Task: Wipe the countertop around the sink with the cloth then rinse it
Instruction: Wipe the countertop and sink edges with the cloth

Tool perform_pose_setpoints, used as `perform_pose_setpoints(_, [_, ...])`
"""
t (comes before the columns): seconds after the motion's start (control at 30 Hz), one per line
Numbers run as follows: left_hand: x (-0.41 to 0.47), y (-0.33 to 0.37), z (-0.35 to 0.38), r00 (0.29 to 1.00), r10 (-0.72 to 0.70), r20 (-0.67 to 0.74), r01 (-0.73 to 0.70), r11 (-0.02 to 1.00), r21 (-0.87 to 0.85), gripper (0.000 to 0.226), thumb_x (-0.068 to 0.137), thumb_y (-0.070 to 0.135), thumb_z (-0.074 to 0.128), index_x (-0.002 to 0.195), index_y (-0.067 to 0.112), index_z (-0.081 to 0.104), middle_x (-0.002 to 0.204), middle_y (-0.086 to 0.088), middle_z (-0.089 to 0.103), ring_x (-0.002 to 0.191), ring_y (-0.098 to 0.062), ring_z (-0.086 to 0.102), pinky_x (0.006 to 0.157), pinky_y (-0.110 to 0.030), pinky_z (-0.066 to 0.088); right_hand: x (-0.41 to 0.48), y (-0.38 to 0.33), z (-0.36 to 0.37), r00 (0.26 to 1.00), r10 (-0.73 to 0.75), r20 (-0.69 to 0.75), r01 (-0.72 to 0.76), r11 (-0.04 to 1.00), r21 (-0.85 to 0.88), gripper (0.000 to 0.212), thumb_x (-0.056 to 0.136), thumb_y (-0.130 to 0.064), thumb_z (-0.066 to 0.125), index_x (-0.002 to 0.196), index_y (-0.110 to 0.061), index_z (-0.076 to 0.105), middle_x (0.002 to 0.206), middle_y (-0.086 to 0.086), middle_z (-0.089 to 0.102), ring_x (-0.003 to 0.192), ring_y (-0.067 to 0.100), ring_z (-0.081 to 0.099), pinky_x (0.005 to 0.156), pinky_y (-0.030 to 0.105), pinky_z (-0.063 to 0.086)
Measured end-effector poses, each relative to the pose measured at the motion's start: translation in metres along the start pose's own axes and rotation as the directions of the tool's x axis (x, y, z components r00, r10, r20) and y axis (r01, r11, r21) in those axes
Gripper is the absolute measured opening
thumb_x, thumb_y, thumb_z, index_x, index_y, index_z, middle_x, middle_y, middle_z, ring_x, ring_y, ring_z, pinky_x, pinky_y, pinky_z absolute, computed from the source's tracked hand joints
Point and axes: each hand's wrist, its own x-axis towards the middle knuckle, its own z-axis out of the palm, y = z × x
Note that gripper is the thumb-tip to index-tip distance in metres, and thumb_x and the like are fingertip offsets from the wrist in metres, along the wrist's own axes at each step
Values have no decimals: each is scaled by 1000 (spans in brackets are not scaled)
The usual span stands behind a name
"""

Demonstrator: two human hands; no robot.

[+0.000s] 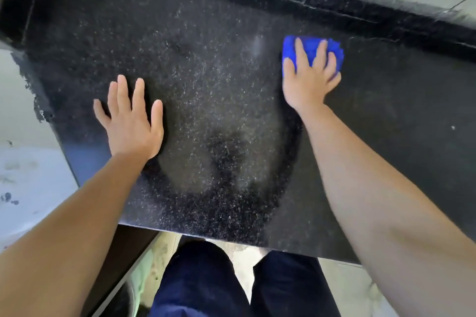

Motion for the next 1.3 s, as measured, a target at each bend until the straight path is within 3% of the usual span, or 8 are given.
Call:
perform_pose_setpoints(0.13, [2, 4, 0, 1000, 3, -3, -3, 1000, 9, 56, 106, 43, 22, 156, 18, 25, 166, -10, 12, 153, -27, 6, 121, -59, 1, -31, -83, 34, 906, -419, 59, 420, 908, 0, 52, 103, -53, 28, 154, -45, 29, 169, 6, 7, 153, 34, 8, 118, 63, 5])
perform_pose_setpoints(0.27, [4, 1, 2, 1000, -11, -19, 11, 1000, 7, 57, 104, 45, 25, 155, 18, 28, 166, -9, 15, 152, -28, 10, 121, -58, 2, -69, -91, 50, 614, -778, 133, 786, 619, -6, 52, 101, -54, 36, 151, -40, 40, 166, 9, 21, 150, 36, 20, 117, 64, 13])
perform_pose_setpoints(0.37, [6, 2, 4, 1000, -22, 0, 22, 999, 29, 59, 103, 48, 25, 155, 19, 27, 166, -8, 14, 152, -27, 10, 121, -58, 2, -40, -45, 34, 424, -891, 164, 903, 429, -3, 54, 102, -59, 36, 152, -39, 40, 166, 6, 22, 152, 30, 22, 120, 55, 17])
perform_pose_setpoints(0.67, [6, 10, -1, 997, -33, 76, 26, 996, 90, 61, 104, 51, 15, 158, 25, 16, 168, -5, 4, 154, -25, 1, 121, -58, 1, -3, -38, 21, 757, -627, 186, 637, 771, 7, 61, 94, -57, 42, 152, -42, 34, 168, 9, 5, 153, 32, 3, 123, 56, 2])
perform_pose_setpoints(0.8, [7, 6, -5, 994, -28, 105, 23, 998, 54, 61, 104, 53, 15, 159, 26, 15, 168, -5, 3, 154, -25, 0, 121, -58, -1, -16, -62, 21, 827, -527, 196, 536, 844, 8, 63, 91, -56, 38, 153, -43, 31, 168, 8, 1, 153, 31, -1, 123, 53, -1])
perform_pose_setpoints(0.97, [-6, -29, -40, 999, -13, 41, 31, 888, -459, 50, 106, 44, 30, 143, 21, 53, 162, -8, 30, 149, -24, 23, 123, -47, 7, -42, -111, 27, 920, -355, 167, 367, 929, -48, 63, 96, -57, 34, 156, -41, 26, 169, 8, 1, 153, 32, 0, 123, 55, 2])
perform_pose_setpoints(1.13, [-95, -140, -62, 960, -188, -209, 98, 920, -378, 46, 105, 42, 36, 139, 18, 55, 156, -10, 39, 145, -32, 33, 116, -56, 24, -110, -219, 71, 844, -510, 165, 524, 850, -54, 59, 99, -63, 29, 155, -44, 26, 169, 5, 3, 153, 32, 1, 121, 58, 3])
perform_pose_setpoints(1.3, [-195, -258, -53, 846, -479, -236, 438, 875, -204, 57, 104, 48, 31, 146, 10, 43, 159, -18, 28, 147, -37, 23, 117, -59, 17, -204, -327, 124, 630, -745, 222, 761, 649, 18, 57, 100, -61, 33, 154, -44, 28, 169, 4, 4, 153, 31, 2, 120, 59, 2])
